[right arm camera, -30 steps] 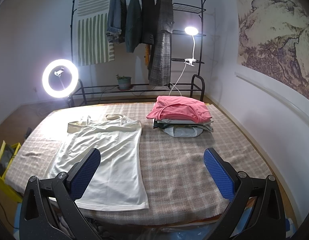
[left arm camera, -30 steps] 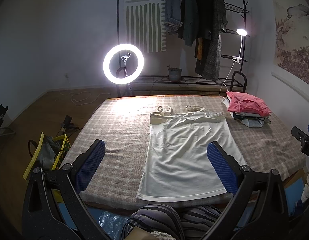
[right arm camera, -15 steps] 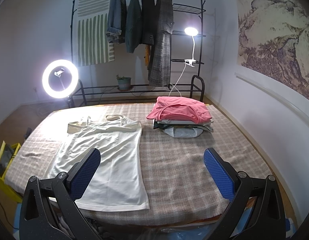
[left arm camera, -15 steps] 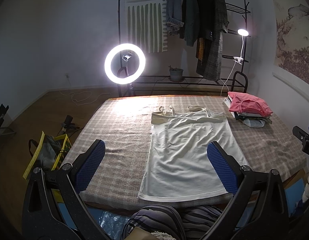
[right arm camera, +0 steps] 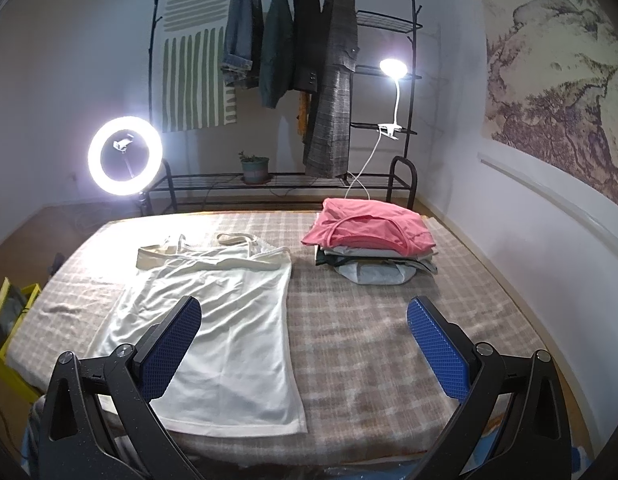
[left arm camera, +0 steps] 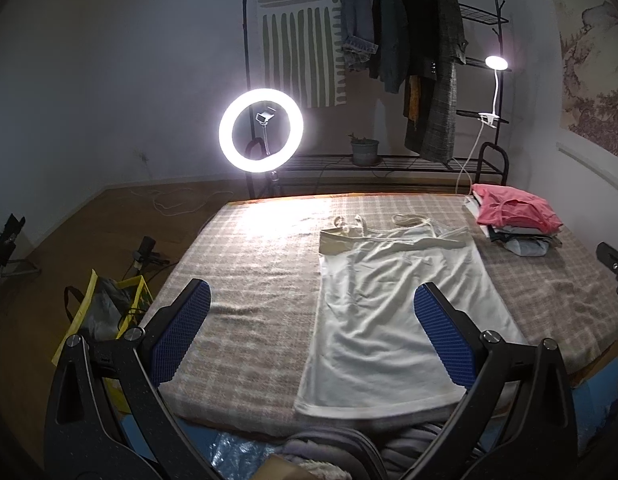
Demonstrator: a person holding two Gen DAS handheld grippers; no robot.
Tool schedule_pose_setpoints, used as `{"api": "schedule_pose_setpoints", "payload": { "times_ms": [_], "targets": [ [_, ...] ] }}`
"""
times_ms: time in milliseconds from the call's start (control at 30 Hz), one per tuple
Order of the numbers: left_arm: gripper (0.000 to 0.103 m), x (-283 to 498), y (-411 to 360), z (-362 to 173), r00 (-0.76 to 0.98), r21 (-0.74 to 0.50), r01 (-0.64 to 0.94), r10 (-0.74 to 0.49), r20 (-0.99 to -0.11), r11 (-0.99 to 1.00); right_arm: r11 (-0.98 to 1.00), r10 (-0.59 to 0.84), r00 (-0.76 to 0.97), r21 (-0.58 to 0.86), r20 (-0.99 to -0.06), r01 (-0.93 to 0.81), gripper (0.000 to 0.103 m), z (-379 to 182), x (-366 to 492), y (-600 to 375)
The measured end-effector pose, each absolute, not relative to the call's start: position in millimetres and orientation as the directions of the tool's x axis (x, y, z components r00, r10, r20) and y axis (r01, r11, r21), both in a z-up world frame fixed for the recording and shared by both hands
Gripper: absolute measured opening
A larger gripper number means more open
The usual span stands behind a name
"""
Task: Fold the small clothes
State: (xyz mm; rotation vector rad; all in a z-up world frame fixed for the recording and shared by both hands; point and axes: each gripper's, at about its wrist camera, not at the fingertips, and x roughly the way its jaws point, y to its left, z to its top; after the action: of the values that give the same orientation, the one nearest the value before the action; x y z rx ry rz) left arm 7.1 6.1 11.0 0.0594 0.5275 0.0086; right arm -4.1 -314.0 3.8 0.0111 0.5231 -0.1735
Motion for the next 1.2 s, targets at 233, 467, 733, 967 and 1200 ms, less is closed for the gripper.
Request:
{"api": "schedule_pose_setpoints", "payload": {
  "times_ms": [233, 467, 733, 967, 1200],
  "targets": [
    [0.103, 44, 18, 4, 0.880, 0.095, -0.026, 0.068, -0.470, 0.995, 0.979, -0.198, 0.865, -0.131, -0.461, 0.155, 0.103, 11, 19, -293],
    [0.103, 85, 34, 2, 0.894, 0.075, -0.026, 0.057, -0.444, 0.997, 0.977, -0.196, 0.884, -0.158, -0.424, 0.140, 0.103, 20, 41, -278],
    [0.103, 134, 37, 12, 0.888, 0.111, -0.045, 0.091, -0.450, 0.993, 0.976, -0.185, 0.895, -0.185, -0.407, 0.118, 0.103, 23, 73, -269],
    [0.100, 149, 36, 8, 0.873, 0.099, -0.006, 0.054, -0.484, 0.995, 0.965, -0.205, 0.897, -0.236, -0.392, 0.117, 0.103, 25, 99, -267],
    [0.091, 129, 31, -33, 0.815, 0.080, 0.078, -0.017, -0.580, 0.994, 0.969, -0.139, 0.908, -0.245, -0.395, 0.042, 0.103, 31, 123, -252]
  ]
}}
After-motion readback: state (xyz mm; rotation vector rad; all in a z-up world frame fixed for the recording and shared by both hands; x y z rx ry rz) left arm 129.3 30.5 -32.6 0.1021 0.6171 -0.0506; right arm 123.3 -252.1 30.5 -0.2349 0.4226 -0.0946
